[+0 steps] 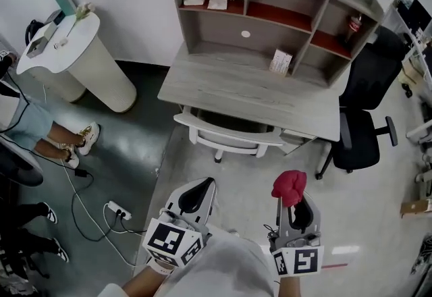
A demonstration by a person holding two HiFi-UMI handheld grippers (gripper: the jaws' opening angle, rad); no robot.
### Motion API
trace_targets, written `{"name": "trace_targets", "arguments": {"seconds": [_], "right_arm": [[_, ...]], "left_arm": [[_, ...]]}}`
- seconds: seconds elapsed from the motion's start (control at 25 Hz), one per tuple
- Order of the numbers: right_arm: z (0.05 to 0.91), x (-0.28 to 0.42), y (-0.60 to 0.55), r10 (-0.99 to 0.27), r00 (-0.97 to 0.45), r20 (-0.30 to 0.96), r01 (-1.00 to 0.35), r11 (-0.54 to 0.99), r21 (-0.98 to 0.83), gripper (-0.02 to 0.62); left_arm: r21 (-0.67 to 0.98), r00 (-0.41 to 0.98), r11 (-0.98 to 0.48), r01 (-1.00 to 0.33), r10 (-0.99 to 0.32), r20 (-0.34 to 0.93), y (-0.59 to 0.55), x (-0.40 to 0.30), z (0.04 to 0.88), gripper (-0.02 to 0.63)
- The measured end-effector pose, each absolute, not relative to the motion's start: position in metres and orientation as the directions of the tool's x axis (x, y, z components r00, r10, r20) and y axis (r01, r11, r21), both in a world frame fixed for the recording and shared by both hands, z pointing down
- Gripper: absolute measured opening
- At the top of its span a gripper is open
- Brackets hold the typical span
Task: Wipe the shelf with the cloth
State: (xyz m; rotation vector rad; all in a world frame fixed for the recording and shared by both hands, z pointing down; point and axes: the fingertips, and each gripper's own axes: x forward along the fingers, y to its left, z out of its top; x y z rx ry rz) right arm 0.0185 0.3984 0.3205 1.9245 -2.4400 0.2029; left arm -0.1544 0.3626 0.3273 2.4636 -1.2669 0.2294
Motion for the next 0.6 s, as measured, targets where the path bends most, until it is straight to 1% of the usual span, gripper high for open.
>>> {"name": "trace_targets", "arguments": {"seconds": [0.28,0.6], "right_arm": [[0.304,-0.011,0.292,-0.979,-0.186,0.081,-0.981,0.18,-0.078,0.121],[0.297,-0.009,0.224,-0.989,-0.115,0.088,-0.992,0.11,-0.063,0.121]], "left_arm": [[0.251,0.623,-0.57,-0.782,-0.733,0.274,0.254,-0.19,0.31,0.006],[0.267,0.676,-0.621,-0.737,-0.686,0.27,0.184,-0.186,0.309,0.006]]}}
